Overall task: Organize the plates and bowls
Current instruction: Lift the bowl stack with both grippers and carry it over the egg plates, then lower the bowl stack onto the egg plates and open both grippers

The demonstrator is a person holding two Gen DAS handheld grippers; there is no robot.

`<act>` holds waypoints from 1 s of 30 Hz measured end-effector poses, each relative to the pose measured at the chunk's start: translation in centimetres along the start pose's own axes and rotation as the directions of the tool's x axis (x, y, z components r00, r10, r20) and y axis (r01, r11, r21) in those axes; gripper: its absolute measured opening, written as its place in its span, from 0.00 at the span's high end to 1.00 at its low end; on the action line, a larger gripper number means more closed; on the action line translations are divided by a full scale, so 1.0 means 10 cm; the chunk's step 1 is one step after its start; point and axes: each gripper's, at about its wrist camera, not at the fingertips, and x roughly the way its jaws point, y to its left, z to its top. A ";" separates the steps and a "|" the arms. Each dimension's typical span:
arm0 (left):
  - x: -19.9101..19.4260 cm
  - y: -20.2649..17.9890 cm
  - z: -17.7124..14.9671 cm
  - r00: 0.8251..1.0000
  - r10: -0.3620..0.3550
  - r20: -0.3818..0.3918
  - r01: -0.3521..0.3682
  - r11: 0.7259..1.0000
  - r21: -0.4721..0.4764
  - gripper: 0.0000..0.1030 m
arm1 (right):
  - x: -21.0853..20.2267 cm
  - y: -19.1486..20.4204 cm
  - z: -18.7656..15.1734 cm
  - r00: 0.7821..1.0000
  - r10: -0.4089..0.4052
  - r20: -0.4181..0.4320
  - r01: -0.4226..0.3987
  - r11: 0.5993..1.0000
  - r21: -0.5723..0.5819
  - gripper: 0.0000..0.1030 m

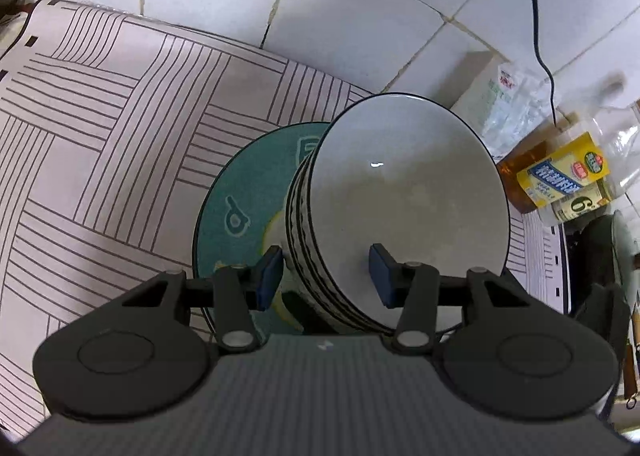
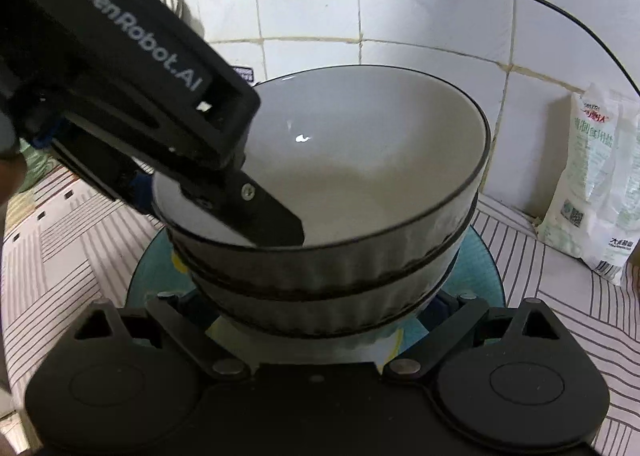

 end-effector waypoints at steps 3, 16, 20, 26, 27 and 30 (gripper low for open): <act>0.00 -0.04 0.01 1.000 0.016 0.006 -0.017 1.000 0.024 0.53 | -0.11 0.02 -0.03 0.999 -0.039 -0.011 0.039 0.999 0.009 0.05; -0.55 -0.06 -0.06 0.991 0.057 0.120 -0.064 0.996 0.059 0.46 | -0.98 0.03 -0.11 0.982 -0.185 -0.042 0.189 0.973 0.131 0.05; -0.83 -0.05 -0.14 0.990 0.039 0.139 -0.050 0.996 0.079 0.44 | -1.21 0.13 -0.19 0.973 -0.225 -0.059 0.231 0.961 0.154 0.05; -1.14 -0.17 -0.37 0.987 0.064 0.145 -0.091 0.977 0.190 0.43 | -1.38 0.26 -0.23 0.964 -0.260 -0.064 0.267 0.950 0.159 0.05; -1.18 -0.21 -0.41 0.988 0.065 0.138 -0.095 0.971 0.220 0.43 | -1.43 0.28 -0.22 0.959 -0.279 -0.049 0.283 0.946 0.158 0.05; -1.31 -0.24 -0.51 0.992 0.023 0.126 -0.054 0.968 0.247 0.43 | -1.59 0.32 -0.21 0.953 -0.304 0.003 0.298 0.936 0.188 0.05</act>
